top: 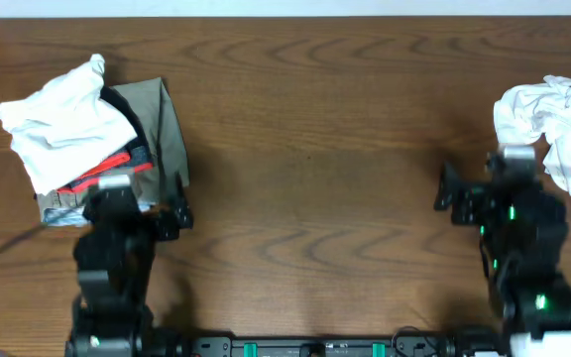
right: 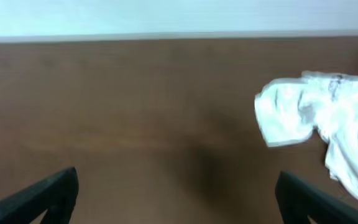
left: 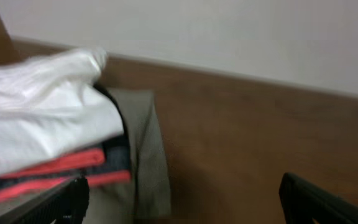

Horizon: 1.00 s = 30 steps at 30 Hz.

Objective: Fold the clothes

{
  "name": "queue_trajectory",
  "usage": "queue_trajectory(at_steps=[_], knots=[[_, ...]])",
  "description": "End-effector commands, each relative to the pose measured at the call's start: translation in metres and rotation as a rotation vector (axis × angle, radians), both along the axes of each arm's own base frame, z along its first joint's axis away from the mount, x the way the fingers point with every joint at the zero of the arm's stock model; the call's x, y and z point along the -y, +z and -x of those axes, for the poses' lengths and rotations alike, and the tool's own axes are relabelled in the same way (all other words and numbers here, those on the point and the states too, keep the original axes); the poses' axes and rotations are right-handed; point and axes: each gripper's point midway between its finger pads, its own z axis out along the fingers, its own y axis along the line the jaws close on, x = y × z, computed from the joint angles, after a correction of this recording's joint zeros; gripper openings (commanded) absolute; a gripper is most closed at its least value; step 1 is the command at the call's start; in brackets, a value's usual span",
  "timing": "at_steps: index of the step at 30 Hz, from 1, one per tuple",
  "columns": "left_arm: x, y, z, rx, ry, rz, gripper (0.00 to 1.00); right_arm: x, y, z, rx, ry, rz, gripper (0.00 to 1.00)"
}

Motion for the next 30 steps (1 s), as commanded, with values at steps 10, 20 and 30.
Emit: queue_trajectory(at_steps=[10,20,30], knots=[[0.019,-0.018,-0.030,-0.283,-0.102,0.049,0.98,0.029,-0.019,-0.060,-0.270,-0.102,0.032,0.99],[0.019,-0.018,-0.030,-0.283,-0.102,0.049,0.98,0.204,-0.030,-0.018,-0.283,-0.734,0.041,0.99],[0.019,-0.018,-0.030,-0.284,-0.100,0.052,0.98,0.334,-0.076,0.028,-0.282,-0.827,-0.030,0.99]])
